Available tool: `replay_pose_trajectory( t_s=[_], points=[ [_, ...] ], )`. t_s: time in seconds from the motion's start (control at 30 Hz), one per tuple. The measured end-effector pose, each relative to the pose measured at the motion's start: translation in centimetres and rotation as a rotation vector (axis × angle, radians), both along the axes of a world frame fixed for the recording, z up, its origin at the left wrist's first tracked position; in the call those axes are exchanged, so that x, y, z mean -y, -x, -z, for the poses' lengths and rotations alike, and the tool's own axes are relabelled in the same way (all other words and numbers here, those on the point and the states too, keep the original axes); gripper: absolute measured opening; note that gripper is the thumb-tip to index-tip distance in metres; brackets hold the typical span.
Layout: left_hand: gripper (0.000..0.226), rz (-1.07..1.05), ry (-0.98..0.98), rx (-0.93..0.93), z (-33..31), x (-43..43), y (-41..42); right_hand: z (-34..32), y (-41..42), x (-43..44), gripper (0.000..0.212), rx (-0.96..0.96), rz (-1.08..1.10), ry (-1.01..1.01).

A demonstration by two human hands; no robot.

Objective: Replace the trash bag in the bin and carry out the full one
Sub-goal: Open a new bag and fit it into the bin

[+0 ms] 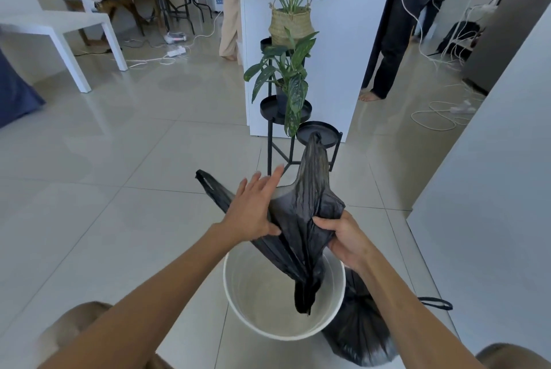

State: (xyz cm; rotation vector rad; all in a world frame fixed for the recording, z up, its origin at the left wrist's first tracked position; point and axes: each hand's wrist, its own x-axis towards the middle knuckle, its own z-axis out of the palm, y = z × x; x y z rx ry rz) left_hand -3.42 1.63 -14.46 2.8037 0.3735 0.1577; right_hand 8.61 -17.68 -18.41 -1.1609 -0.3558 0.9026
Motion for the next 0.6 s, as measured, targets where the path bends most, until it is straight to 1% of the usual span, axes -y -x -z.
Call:
replay_pose_trajectory(
  t_s=[0.03,0.07,0.1,0.17,0.2,0.23,0.3,0.33,0.37,0.4,0.43,0.47,0.5,0.53,0.57,0.6],
  points=[
    [0.139,0.015,0.039,-0.109,-0.2,-0.7,-0.4,-0.2,0.0,-0.2,0.045,0.007,-0.034,-0.005],
    [0.130,0.029,0.096,-0.192,-0.2,-1.3,-0.5,-0.5,-0.1,-0.2,0.047,0.001,-0.068,-0.011],
    [0.112,0.039,0.158,-0.244,-0.2,-1.8,-0.4,-0.8,-0.4,-0.3,0.048,-0.002,-0.100,-0.005],
    [0.055,0.049,0.223,-0.278,-0.2,-2.4,-0.1,-1.4,-1.2,0.0,0.048,0.060,-0.152,0.076],
    [0.033,0.052,0.218,-0.271,0.0,-2.6,0.1,-1.8,-1.8,0.1,0.048,0.130,-0.183,0.164],
    [0.021,0.058,0.195,-0.259,0.1,-2.7,0.4,-2.3,-2.5,0.1,0.049,0.227,-0.217,0.284],
    [0.012,0.064,0.147,-0.267,0.3,-2.7,1.1,-3.3,-3.9,-0.1,0.046,0.453,-0.278,0.547],
    [0.012,0.060,0.131,-0.299,0.3,-2.6,1.5,-3.7,-4.2,-0.5,0.041,0.586,-0.285,0.664],
    [0.016,0.056,0.119,-0.342,0.4,-2.4,1.9,-4.3,-4.3,-1.0,0.036,0.737,-0.248,0.758],
    [0.021,0.057,0.113,-0.387,0.7,-2.2,2.2,-4.5,-4.2,-1.6,0.033,0.888,-0.145,0.821],
    [0.023,0.061,0.112,-0.424,0.7,-2.0,2.3,-4.7,-3.8,-2.3,0.037,1.022,0.020,0.859],
    [0.023,0.063,0.127,-0.455,1.1,-1.9,2.4,-4.5,-3.2,-2.8,0.048,1.102,0.186,0.871],
    [0.022,0.062,0.149,-0.474,1.3,-1.7,2.5,-4.3,-2.6,-3.3,0.062,1.101,0.320,0.845],
    [0.023,0.053,0.178,-0.474,1.5,-1.4,2.5,-4.0,-2.2,-3.4,0.077,1.029,0.406,0.809],
    [0.023,0.028,0.216,-0.461,1.7,-1.2,2.6,-3.7,-1.9,-3.4,0.089,0.917,0.450,0.782],
    [0.024,-0.009,0.257,-0.433,1.9,-0.9,2.9,-3.3,-1.5,-3.1,0.096,0.797,0.487,0.764]
  ],
)
